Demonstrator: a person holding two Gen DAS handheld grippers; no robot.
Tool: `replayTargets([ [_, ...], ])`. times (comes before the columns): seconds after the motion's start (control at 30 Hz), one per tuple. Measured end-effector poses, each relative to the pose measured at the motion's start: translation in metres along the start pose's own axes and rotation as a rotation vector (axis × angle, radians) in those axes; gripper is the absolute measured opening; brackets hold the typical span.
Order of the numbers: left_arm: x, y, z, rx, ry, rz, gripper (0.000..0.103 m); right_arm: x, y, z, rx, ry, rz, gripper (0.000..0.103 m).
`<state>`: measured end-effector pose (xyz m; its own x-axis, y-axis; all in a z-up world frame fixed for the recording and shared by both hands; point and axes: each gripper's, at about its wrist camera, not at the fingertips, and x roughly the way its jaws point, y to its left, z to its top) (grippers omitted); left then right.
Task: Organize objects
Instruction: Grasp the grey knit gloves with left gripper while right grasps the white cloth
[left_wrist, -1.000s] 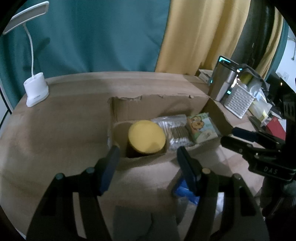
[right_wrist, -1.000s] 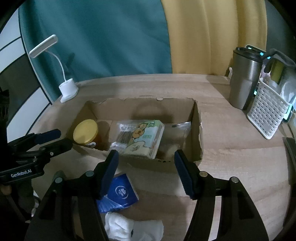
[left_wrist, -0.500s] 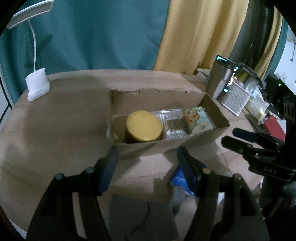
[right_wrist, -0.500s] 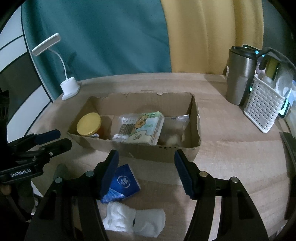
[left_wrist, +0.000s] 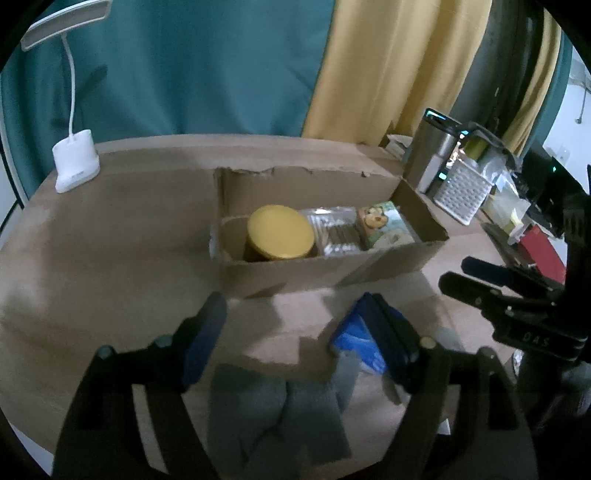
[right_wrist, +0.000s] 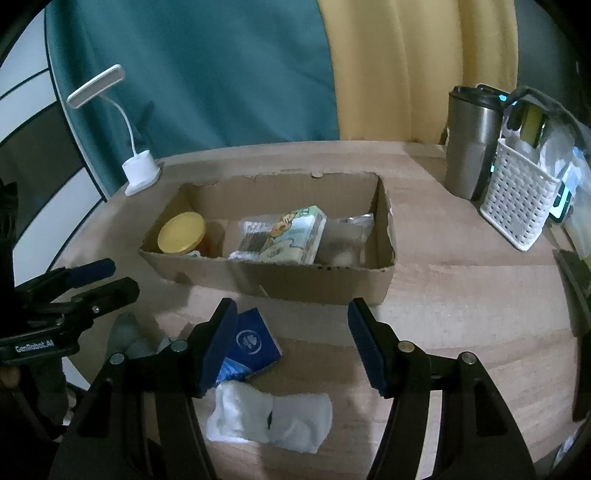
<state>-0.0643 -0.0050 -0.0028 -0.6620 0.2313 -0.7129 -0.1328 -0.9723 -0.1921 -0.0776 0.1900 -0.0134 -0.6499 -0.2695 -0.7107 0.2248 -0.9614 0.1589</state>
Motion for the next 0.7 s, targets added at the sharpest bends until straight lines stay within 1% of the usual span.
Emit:
replayTargets([
  [0.7,-0.003,0.001,-0.028,0.014,0.034,-0.003,0.079,0.0,0.001,-0.027,0.016,0.025,0.004,0.066],
])
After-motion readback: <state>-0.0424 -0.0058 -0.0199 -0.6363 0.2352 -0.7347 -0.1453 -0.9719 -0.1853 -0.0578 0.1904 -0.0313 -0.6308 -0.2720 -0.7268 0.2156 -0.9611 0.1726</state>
